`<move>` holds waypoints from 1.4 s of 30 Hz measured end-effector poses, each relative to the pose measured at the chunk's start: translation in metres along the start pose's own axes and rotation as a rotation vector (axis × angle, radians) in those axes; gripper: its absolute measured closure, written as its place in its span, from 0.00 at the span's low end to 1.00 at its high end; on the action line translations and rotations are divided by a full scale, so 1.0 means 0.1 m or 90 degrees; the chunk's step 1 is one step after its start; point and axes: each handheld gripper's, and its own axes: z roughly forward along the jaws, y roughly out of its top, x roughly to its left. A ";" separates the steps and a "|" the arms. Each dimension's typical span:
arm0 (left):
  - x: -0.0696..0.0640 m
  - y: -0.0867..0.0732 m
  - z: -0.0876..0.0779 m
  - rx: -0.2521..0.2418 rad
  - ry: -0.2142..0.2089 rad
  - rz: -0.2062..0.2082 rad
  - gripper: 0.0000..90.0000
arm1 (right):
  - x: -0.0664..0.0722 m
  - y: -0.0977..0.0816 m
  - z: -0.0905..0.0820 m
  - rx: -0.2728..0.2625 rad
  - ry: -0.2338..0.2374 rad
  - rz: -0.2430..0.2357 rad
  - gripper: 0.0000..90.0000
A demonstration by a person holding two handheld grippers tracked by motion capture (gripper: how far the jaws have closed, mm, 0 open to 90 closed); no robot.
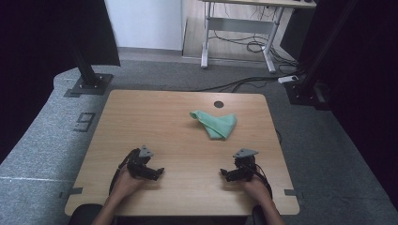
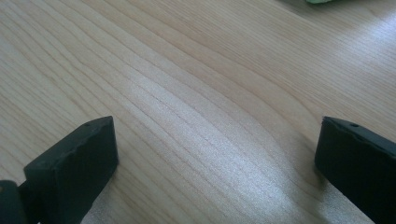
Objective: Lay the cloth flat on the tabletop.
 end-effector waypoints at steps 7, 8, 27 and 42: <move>0.00 0.00 0.00 0.000 0.001 -0.001 0.00 | 0.00 0.00 0.00 0.000 0.000 0.000 0.00; 0.00 0.00 0.00 -0.001 0.002 -0.003 0.00 | 0.00 0.00 0.00 0.000 0.000 0.000 0.00; 0.01 0.00 0.00 -0.001 0.011 -0.012 0.00 | -0.03 0.04 0.00 0.002 0.003 0.009 0.06; 0.01 0.00 0.00 -0.001 0.010 -0.012 0.00 | -0.12 0.25 0.01 -0.007 0.018 0.028 0.10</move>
